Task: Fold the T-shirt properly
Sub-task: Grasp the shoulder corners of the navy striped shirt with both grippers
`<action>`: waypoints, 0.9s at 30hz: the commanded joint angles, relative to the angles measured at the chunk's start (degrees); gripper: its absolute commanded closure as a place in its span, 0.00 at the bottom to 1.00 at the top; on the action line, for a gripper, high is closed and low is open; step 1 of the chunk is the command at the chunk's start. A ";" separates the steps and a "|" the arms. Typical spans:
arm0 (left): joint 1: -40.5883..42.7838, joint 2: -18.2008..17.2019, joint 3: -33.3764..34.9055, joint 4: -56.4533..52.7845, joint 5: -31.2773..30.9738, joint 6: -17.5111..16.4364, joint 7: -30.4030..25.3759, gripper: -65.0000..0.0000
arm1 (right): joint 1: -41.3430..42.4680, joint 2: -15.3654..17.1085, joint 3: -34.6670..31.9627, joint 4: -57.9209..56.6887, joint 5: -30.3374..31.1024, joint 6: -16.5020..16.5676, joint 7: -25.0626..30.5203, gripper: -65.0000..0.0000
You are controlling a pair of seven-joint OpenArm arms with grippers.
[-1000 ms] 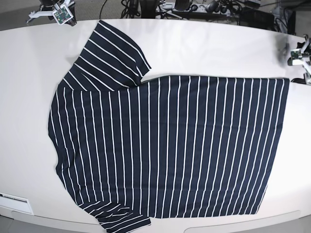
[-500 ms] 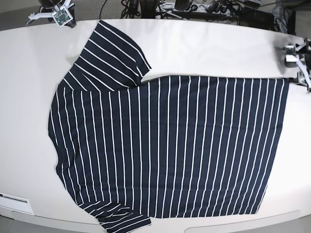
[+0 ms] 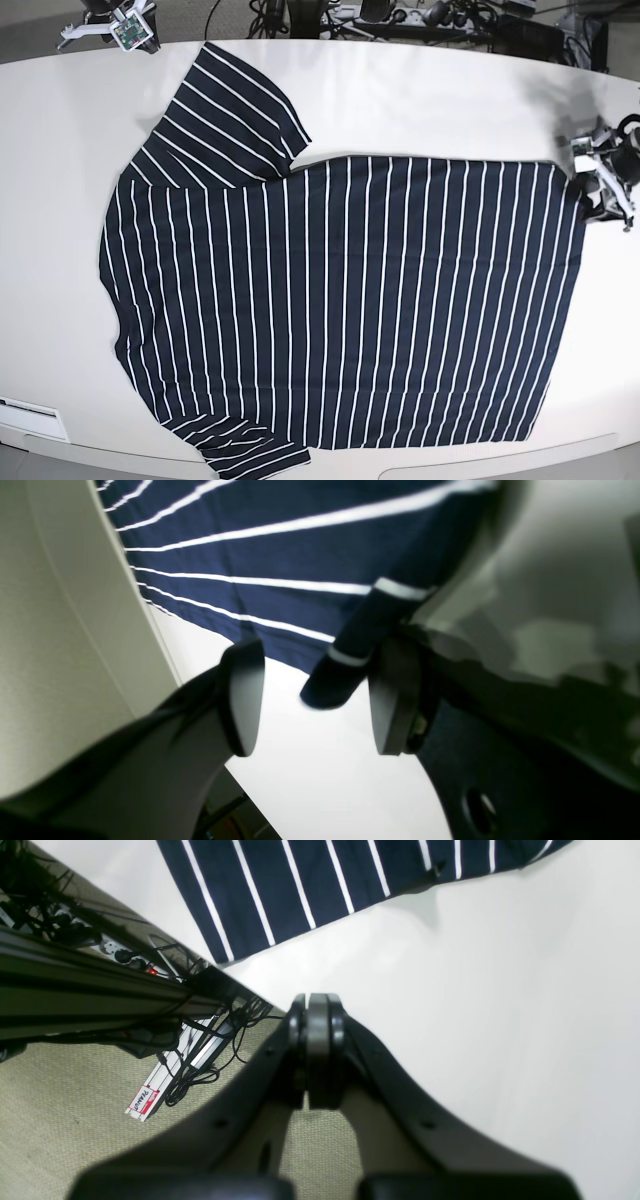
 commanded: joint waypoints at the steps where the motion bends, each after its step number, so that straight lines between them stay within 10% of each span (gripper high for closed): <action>1: 1.29 1.55 3.30 -0.68 3.32 -7.91 2.01 0.57 | -0.81 0.33 0.26 0.96 0.13 -0.04 0.90 1.00; 4: 0.50 1.44 4.59 0.46 1.90 -3.06 6.36 1.00 | -0.83 0.33 0.26 0.96 0.13 -0.07 0.90 1.00; 11: 0.52 0.96 4.59 5.22 1.22 0.00 10.82 1.00 | -0.70 0.33 0.26 0.96 0.11 1.20 0.96 1.00; 18: 0.52 0.98 4.59 9.22 1.20 -0.02 12.55 1.00 | 3.30 0.33 0.24 0.96 0.15 13.18 0.90 1.00; 27: 0.52 0.98 4.59 9.22 0.22 0.00 12.50 1.00 | 10.56 0.33 0.24 0.96 1.73 9.90 1.36 1.00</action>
